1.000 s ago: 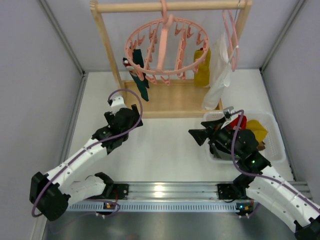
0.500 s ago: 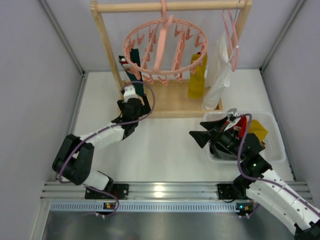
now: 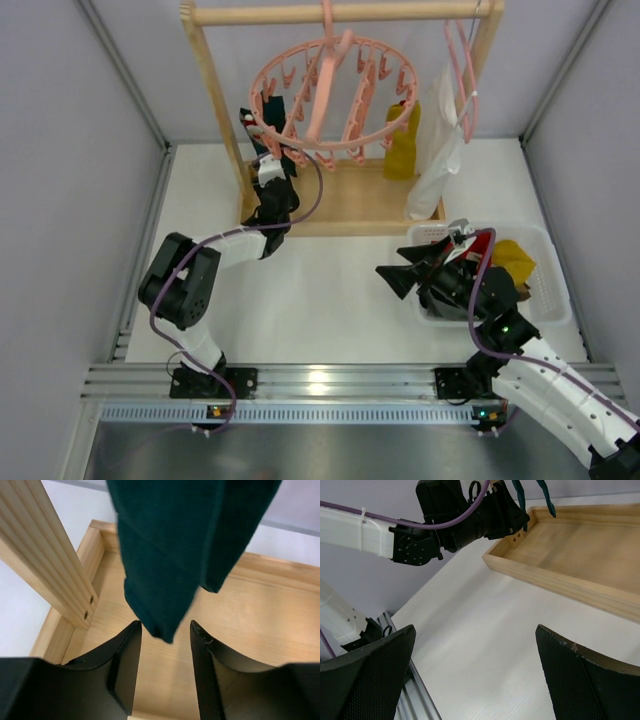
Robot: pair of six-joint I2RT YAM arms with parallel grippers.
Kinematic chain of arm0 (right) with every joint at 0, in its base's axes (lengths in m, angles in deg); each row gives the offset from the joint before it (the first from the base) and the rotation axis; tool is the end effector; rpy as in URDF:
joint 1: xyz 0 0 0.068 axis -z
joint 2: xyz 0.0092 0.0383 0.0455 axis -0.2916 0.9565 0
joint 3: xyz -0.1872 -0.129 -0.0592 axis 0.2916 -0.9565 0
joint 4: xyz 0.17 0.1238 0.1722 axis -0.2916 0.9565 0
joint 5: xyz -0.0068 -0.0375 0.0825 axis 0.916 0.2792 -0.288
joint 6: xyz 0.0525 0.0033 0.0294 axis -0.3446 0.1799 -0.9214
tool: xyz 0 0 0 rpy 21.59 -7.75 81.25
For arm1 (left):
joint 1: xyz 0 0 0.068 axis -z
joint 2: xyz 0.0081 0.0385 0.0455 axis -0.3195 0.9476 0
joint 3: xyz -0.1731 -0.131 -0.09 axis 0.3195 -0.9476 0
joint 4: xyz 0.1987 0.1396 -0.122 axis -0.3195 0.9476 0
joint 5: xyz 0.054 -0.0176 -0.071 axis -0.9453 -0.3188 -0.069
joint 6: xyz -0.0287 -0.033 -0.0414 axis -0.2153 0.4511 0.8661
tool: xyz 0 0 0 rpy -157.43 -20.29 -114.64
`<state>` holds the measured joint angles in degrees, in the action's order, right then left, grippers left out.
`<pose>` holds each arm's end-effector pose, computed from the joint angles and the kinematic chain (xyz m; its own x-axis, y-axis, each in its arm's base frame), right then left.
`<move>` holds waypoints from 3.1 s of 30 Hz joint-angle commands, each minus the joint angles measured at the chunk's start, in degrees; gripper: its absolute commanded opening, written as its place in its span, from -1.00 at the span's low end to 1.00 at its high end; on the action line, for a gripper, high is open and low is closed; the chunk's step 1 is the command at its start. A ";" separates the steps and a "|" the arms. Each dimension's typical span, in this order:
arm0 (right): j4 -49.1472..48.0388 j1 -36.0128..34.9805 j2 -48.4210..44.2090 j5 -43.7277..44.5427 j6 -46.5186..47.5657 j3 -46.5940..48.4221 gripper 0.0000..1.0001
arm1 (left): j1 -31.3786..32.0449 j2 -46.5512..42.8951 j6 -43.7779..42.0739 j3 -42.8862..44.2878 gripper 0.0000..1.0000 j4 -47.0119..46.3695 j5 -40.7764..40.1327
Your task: Remove the socks clipped to the hanger
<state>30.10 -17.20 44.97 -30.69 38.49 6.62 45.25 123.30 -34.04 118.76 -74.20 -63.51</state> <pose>0.1625 0.1242 0.2462 -0.3126 0.3653 -0.8769 -0.6899 0.5472 0.4739 0.3569 -0.1512 0.1637 -0.2082 -0.1804 -0.9613 -0.1763 0.9737 -0.1445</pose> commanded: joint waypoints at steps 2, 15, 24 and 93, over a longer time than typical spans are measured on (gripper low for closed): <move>-4.59 0.49 0.80 -1.21 0.62 -0.06 0.99 | -0.33 1.83 -3.58 3.61 -0.05 -6.95 -2.89; -6.35 0.40 2.39 -1.56 -0.25 -0.59 0.99 | -0.16 -1.76 -1.84 0.46 -1.00 -8.89 -4.39; -6.09 0.40 1.34 -2.18 -0.87 -0.15 0.99 | 6.42 -10.46 2.91 -7.54 -1.00 -8.80 -13.87; 44.09 0.49 5.20 20.06 14.69 47.57 0.94 | 49.85 4.64 -20.46 14.42 -1.00 -8.89 -33.04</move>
<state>72.40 -17.20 48.41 -8.24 51.56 50.61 94.18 127.02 -52.12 129.82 -80.54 -97.36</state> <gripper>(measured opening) 0.977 0.007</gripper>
